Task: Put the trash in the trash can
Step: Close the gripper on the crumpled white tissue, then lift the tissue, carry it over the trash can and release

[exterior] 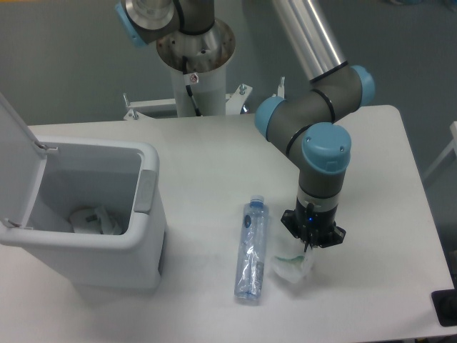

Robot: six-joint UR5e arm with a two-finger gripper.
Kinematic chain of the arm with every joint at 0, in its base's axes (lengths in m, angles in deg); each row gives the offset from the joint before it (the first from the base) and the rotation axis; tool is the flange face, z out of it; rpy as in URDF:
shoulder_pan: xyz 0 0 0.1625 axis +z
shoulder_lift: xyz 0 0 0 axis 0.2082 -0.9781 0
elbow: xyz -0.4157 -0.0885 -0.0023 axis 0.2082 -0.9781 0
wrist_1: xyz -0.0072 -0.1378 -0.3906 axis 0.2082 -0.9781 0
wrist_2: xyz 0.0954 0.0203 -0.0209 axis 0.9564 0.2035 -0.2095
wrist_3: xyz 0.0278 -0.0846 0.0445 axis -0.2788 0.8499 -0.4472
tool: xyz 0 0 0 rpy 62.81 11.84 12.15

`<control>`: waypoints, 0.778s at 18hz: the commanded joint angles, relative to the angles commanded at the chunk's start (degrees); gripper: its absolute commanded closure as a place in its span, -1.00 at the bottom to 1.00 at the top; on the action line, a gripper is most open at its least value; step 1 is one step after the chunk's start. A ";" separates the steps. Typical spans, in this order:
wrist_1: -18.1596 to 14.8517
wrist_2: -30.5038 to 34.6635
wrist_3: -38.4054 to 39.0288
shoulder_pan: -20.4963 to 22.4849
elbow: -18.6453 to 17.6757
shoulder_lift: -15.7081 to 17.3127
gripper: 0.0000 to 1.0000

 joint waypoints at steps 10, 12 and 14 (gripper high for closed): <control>0.00 -12.74 13.45 0.09 2.64 5.26 1.00; 0.00 -15.99 16.61 0.00 2.64 7.28 1.00; 0.00 -19.68 19.08 -0.09 2.73 9.39 1.00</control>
